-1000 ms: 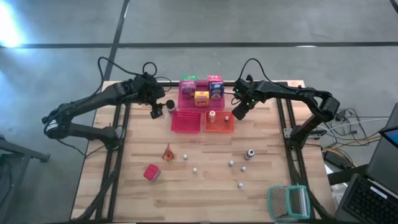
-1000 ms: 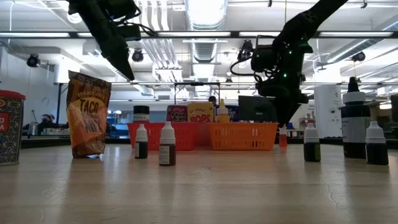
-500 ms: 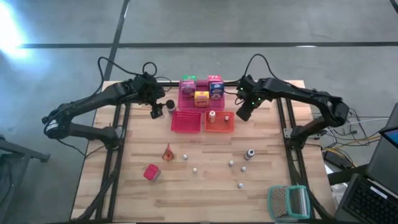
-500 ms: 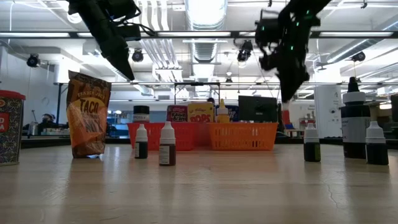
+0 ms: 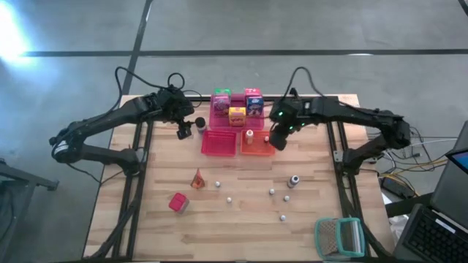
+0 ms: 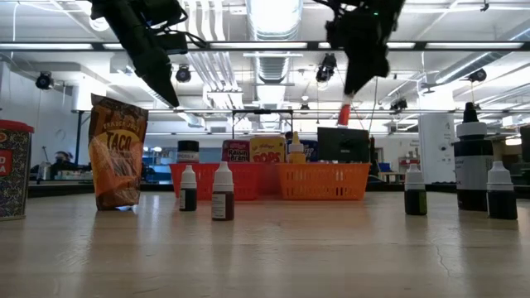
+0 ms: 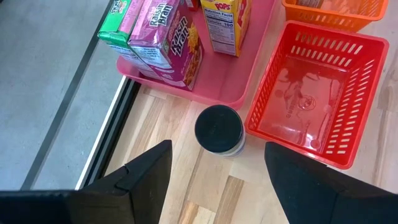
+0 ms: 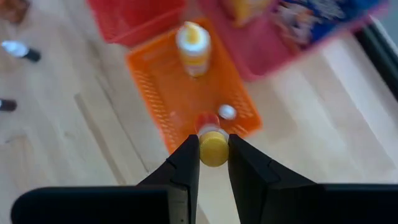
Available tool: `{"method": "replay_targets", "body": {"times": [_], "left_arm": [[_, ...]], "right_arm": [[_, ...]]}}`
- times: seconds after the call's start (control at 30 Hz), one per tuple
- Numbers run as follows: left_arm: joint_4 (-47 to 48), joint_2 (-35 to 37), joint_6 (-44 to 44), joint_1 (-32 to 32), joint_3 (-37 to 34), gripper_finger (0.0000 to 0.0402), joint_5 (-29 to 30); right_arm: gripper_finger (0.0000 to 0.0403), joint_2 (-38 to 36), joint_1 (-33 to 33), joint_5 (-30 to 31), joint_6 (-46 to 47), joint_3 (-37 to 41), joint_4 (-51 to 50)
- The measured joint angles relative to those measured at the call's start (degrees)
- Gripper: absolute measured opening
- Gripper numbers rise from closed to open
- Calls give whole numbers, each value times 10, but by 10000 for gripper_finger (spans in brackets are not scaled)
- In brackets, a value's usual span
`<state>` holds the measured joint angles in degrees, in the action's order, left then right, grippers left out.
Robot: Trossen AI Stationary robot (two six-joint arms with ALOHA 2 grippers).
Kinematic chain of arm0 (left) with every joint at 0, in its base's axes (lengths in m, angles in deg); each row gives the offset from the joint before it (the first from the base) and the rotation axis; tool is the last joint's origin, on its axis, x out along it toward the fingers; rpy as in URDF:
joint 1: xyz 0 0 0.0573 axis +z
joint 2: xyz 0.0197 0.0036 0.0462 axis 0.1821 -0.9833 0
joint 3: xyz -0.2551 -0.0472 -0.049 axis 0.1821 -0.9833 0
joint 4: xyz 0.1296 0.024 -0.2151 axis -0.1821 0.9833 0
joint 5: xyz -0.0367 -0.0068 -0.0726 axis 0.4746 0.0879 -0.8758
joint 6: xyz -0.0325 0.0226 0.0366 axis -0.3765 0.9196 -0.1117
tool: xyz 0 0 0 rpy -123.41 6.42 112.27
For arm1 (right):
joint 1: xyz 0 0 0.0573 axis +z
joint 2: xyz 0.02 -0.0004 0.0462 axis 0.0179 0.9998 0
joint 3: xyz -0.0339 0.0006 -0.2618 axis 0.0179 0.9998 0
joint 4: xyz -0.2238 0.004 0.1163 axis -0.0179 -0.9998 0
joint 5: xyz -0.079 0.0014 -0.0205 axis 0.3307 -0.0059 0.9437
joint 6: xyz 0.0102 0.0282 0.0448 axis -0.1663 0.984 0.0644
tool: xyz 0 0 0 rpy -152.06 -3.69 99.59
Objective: Pick & Place Kitchen Items
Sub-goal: Put the small orange food coloring bottle into the orange bin
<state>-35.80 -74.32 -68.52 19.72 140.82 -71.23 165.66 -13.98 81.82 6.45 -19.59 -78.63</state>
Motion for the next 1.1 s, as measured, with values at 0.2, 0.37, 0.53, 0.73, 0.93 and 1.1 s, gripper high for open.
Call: {"method": "replay_targets", "body": {"times": [0.2, 0.37, 0.53, 0.73, 0.93, 1.1], "left_arm": [[0, 0, 0, 0, 0, 262, 0], [0, 0, 0, 0, 0, 262, 0], [0, 0, 0, 0, 0, 262, 0], [0, 0, 0, 0, 0, 262, 0], [0, 0, 0, 0, 0, 262, 0], [0, 0, 0, 0, 0, 262, 0]], "right_arm": [[60, 78, 28, 9, -38, -33, 22], [62, 127, 22, 15, -59, -34, 32], [62, 164, 10, 15, -81, -33, 67], [63, 192, -4, 13, -99, -33, 88], [63, 205, -19, 9, -107, -33, 97], [63, 209, -26, -11, -109, -33, 114]]}}
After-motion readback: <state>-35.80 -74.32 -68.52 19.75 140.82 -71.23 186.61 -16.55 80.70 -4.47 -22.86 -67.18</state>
